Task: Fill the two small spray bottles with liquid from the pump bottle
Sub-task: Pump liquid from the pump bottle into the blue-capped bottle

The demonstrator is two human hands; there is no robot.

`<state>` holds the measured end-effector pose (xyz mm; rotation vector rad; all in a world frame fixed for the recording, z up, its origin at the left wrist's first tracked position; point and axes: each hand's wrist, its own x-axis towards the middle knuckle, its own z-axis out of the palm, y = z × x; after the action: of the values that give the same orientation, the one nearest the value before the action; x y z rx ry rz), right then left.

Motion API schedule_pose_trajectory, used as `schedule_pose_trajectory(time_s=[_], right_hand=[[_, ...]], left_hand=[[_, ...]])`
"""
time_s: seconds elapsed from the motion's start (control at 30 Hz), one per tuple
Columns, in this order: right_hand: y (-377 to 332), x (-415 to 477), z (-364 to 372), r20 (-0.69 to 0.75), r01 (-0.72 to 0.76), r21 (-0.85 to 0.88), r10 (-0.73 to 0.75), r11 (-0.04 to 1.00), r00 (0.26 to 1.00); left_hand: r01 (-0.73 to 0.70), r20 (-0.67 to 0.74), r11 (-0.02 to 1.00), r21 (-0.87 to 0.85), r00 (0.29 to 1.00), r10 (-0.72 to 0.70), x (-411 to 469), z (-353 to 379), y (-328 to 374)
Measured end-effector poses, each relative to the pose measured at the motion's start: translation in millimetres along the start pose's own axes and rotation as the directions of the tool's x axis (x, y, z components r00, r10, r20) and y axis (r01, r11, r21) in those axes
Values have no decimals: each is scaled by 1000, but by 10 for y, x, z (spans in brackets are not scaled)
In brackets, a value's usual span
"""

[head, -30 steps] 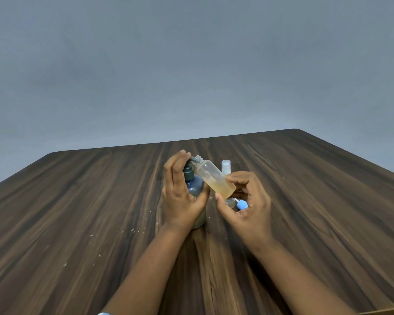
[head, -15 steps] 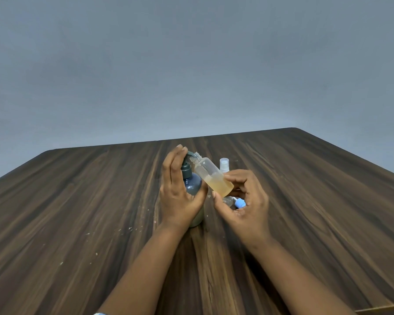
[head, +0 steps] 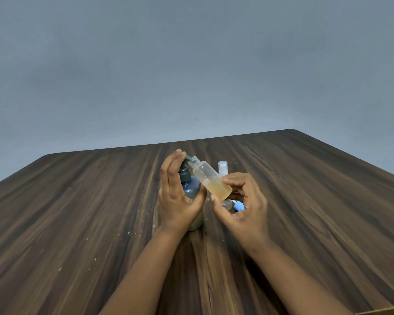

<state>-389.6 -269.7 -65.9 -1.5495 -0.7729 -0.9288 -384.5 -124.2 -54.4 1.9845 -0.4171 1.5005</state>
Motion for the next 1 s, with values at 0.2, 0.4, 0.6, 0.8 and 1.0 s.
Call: schedule_pose_trajectory(time_s=[0.2, 0.4, 0.6, 0.8, 1.0], right_hand=[[1, 4, -5, 3, 1, -12, -1, 1000, 1000], [6, 5, 9, -2, 16, -14, -16, 1000, 1000], [14, 5, 8, 0, 8, -20, -8, 1000, 1000], [10, -4, 5, 2, 7, -14, -7, 1000, 1000], [19, -4, 14, 7, 0, -12, 0, 1000, 1000]], left_hand=[[43, -18, 998, -49, 999, -43, 27, 8, 40], [3, -19, 1000, 6, 1000, -3, -5, 11, 14], [-5, -14, 1000, 21, 1000, 5, 8, 25, 30], [10, -12, 1000, 2, 1000, -10, 6, 4, 19], [24, -11, 999, -39, 1000, -24, 40, 7, 11]])
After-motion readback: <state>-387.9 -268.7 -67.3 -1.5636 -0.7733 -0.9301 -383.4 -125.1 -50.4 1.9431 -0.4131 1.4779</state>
